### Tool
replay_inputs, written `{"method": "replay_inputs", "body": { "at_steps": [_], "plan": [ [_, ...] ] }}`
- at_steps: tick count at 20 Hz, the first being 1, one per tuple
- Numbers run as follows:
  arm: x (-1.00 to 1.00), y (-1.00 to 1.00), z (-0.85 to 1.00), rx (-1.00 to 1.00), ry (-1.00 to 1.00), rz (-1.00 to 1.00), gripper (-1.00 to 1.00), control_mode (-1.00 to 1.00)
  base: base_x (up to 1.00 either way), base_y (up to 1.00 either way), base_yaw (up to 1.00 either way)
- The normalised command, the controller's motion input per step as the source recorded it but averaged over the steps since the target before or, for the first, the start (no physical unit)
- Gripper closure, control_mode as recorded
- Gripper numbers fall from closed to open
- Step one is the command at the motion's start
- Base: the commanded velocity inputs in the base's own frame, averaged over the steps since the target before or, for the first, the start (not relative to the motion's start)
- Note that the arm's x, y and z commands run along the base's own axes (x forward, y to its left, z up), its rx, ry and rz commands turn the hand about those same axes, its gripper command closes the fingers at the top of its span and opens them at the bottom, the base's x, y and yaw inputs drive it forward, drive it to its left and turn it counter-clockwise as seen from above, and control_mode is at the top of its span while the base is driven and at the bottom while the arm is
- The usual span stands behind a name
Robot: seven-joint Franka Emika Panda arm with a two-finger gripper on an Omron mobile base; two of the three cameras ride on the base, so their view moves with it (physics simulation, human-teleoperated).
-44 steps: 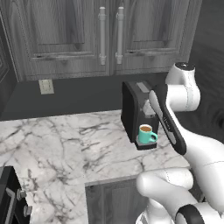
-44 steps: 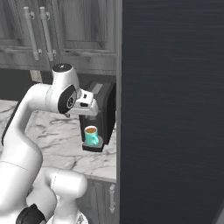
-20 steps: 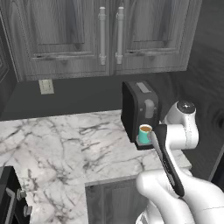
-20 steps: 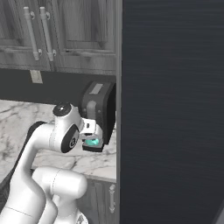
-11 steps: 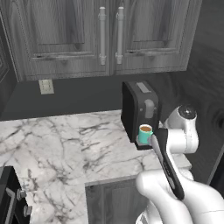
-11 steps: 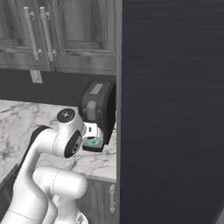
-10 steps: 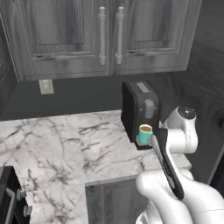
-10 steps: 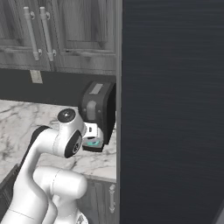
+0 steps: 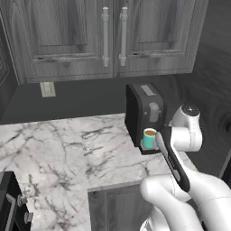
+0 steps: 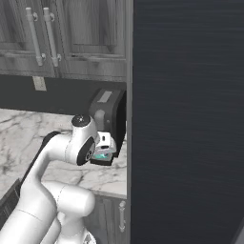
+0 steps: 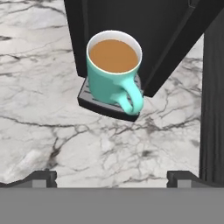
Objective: Pick up the brewed coffee from the coffee machine and place it next to the breakfast plate on the dining counter.
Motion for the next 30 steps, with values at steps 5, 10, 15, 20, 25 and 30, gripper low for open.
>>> {"method": "replay_inputs", "body": {
  "at_steps": [5,10,15,20,25,30],
  "plan": [
    [0.14,-0.14,-0.10,0.00,0.03,0.08,-1.00,-1.00,0.00,0.00,0.00],
    [0.17,0.00,-0.12,0.00,0.00,0.09,-1.00,-1.00,0.00,0.00,0.00],
    [0.15,0.00,-0.16,0.00,0.00,0.10,-1.00,-1.00,0.00,0.00,0.00],
    [0.14,0.00,-0.24,0.00,0.00,0.09,-1.00,-1.00,0.00,0.00,0.00],
    [0.17,0.00,-0.19,0.00,0.00,0.07,-1.00,-1.00,0.00,0.00,0.00],
    [0.07,0.00,-0.05,0.00,0.00,0.06,-1.00,-1.00,0.00,0.00,0.00]
  ]
}}
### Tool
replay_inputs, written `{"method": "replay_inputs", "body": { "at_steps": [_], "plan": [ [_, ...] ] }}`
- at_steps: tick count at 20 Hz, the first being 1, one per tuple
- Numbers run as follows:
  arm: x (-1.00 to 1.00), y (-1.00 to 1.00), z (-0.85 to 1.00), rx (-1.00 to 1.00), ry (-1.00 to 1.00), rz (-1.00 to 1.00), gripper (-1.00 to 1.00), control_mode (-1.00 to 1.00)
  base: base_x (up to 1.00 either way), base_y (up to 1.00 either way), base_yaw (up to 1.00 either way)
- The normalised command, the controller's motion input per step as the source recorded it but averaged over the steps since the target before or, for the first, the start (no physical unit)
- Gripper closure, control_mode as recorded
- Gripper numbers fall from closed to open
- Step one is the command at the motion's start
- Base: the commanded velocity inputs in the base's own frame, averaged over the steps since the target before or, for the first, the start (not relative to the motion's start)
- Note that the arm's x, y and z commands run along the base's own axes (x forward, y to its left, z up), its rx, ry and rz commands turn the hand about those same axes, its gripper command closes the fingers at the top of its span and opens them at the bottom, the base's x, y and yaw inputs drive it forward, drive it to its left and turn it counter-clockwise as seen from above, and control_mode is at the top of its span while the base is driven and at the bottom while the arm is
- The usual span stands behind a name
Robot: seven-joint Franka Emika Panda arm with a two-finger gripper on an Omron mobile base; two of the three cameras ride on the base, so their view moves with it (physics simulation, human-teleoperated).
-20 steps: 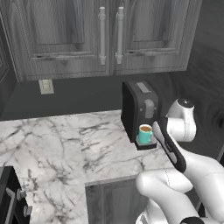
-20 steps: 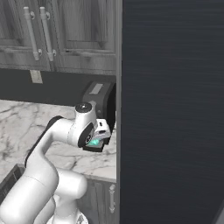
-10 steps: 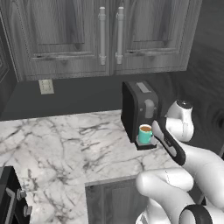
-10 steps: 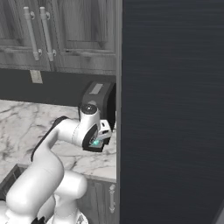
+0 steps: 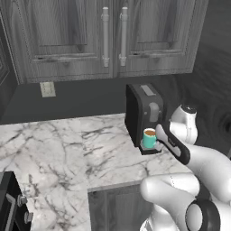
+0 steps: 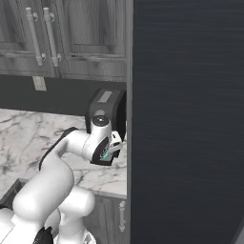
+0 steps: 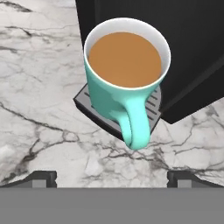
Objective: Pick up the brewed coffee from the coffee machine and place it next to the breakfast plate on the dining counter.
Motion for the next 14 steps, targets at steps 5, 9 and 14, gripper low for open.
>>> {"method": "replay_inputs", "body": {
  "at_steps": [5,9,14],
  "plan": [
    [0.13,0.00,-0.02,0.00,0.00,0.01,-1.00,-1.00,0.00,0.00,0.00],
    [0.18,0.00,-0.07,0.00,0.00,0.00,-1.00,-1.00,0.00,0.00,0.00],
    [0.17,-0.02,-0.11,0.00,0.00,0.00,-1.00,-1.00,0.00,0.00,0.00]
  ]
}}
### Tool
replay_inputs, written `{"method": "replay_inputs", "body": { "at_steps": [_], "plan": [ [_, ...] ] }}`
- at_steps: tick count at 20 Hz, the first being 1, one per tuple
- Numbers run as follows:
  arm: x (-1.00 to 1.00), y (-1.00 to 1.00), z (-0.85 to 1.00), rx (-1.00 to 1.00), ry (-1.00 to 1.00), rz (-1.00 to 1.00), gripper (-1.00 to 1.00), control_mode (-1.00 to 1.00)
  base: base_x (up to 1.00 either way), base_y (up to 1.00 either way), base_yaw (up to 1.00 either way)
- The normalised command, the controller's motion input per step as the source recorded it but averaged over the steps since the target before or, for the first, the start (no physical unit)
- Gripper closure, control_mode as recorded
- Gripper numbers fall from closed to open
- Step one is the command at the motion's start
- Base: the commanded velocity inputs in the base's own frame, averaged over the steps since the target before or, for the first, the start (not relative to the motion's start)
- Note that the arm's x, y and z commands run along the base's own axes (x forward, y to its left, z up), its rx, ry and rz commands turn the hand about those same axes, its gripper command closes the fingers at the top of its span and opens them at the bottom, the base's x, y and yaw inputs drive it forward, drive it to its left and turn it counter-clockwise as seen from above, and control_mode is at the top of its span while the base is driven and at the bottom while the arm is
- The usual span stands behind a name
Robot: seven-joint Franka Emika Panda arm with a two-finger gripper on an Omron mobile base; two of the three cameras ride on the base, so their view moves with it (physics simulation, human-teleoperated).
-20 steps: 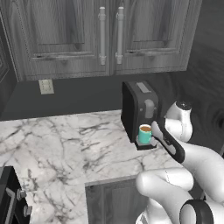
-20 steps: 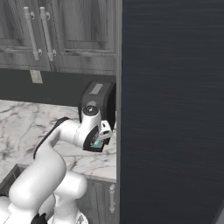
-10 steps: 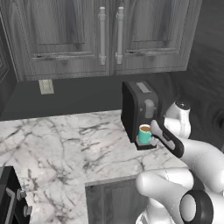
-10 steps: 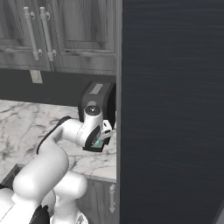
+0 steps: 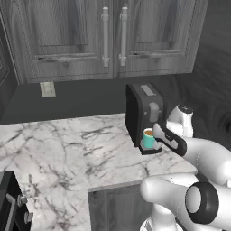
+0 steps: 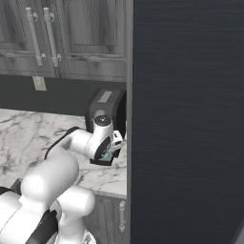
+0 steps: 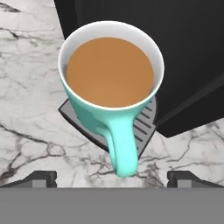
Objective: Pick up the brewed coffee from the coffee machine and place it next to the breakfast plate on the dining counter.
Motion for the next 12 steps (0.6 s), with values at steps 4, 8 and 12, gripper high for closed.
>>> {"method": "replay_inputs", "body": {
  "at_steps": [4,8,12],
  "plan": [
    [0.17,-0.08,-0.10,0.00,0.00,0.01,-1.00,-1.00,0.00,0.00,0.00],
    [0.16,-0.08,-0.08,0.00,0.00,0.02,-1.00,-1.00,0.00,0.00,0.00],
    [0.15,-0.03,-0.04,0.00,0.00,0.02,-1.00,-1.00,0.00,0.00,0.00]
  ]
}}
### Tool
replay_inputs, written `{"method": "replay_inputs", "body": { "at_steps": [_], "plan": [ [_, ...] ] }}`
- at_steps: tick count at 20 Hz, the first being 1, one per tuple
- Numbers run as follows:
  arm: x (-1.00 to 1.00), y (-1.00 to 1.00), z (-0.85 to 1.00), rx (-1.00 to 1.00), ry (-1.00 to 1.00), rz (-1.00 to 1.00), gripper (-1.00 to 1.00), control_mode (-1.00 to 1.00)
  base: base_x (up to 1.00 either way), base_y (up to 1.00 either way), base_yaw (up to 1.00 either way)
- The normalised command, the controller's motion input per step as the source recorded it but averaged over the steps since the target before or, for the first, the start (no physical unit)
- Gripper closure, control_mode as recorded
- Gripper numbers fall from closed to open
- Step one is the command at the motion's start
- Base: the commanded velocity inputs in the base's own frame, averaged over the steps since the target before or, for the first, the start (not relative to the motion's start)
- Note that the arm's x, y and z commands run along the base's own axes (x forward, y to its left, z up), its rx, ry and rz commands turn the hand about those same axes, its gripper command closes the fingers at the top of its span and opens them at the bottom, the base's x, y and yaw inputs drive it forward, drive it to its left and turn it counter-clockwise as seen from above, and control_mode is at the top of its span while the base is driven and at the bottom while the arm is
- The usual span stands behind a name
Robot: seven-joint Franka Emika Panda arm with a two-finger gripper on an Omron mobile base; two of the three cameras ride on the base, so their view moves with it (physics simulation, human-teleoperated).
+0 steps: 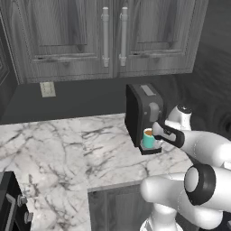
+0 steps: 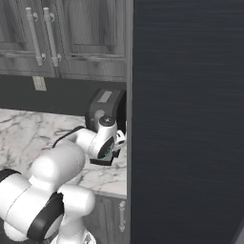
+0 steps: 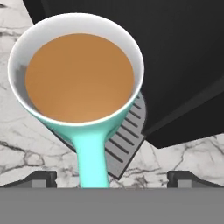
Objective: Pick up the brewed coffee from the coffee machine and place it next to the breakfast plate on the dining counter.
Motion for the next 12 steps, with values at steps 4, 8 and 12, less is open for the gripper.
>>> {"method": "replay_inputs", "body": {
  "at_steps": [4,8,12],
  "plan": [
    [0.09,0.00,0.00,0.00,0.00,0.01,-1.00,-1.00,0.00,0.00,0.00],
    [0.07,0.00,0.00,0.00,0.00,0.00,1.00,-1.00,0.00,0.00,0.00],
    [0.02,0.00,0.00,0.00,0.00,0.00,1.00,-1.00,0.00,0.00,0.00]
  ]
}}
